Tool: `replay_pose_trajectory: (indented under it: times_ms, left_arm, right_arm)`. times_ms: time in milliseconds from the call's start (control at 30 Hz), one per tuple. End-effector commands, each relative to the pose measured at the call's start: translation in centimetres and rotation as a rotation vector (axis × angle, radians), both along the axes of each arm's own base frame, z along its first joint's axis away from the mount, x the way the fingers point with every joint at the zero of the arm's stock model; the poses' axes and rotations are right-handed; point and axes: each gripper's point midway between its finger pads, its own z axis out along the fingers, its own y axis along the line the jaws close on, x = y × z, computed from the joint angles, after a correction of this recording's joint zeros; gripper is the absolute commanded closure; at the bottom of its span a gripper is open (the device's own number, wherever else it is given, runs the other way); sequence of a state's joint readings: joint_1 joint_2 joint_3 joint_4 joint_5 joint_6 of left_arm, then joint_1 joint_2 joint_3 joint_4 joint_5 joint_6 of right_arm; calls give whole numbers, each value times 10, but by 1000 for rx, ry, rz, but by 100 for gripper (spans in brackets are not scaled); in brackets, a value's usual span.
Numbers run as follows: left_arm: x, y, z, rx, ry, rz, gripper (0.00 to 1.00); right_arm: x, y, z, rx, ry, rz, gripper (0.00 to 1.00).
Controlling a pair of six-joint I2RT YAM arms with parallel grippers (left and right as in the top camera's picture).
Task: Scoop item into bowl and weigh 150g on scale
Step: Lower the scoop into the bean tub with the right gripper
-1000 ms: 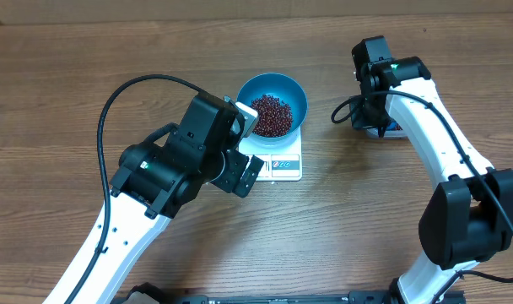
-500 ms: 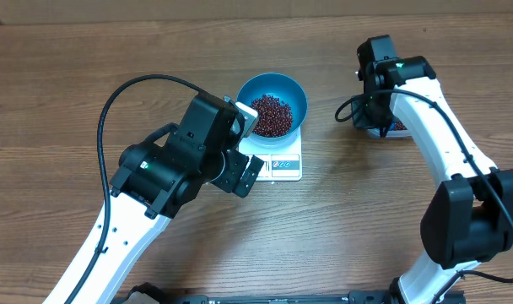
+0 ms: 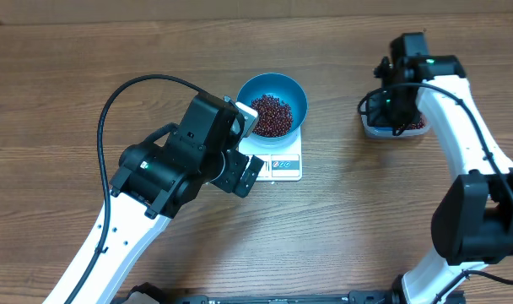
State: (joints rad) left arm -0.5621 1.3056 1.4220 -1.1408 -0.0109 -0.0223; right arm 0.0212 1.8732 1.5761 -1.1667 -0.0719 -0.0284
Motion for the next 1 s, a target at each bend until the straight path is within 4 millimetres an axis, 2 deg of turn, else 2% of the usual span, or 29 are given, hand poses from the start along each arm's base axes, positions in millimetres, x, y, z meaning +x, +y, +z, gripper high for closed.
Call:
replay_pose_trajectory:
  times_ms: [0, 233, 500, 600, 833, 967]
  left_arm:
    - [2, -1, 4, -7, -8, -14, 0]
    - [2, -1, 4, -7, -8, -14, 1]
    - [2, -1, 4, -7, -8, -14, 0]
    - [2, -1, 4, -7, -8, -14, 0]
    - [2, -1, 4, -7, -8, -14, 1]
    - [2, -1, 4, -7, -8, -14, 1]
  right_arm:
    - [1, 11, 3, 175, -13, 50, 96]
    - [4, 1, 13, 306, -65, 99, 96]
    - [5, -16, 13, 323, -80, 72, 96]
    - [1, -18, 8, 336, -75, 81, 96]
    - [-12, -19, -20, 388, -47, 52, 96]
    - [-13, -24, -20, 423, -58, 28, 96]
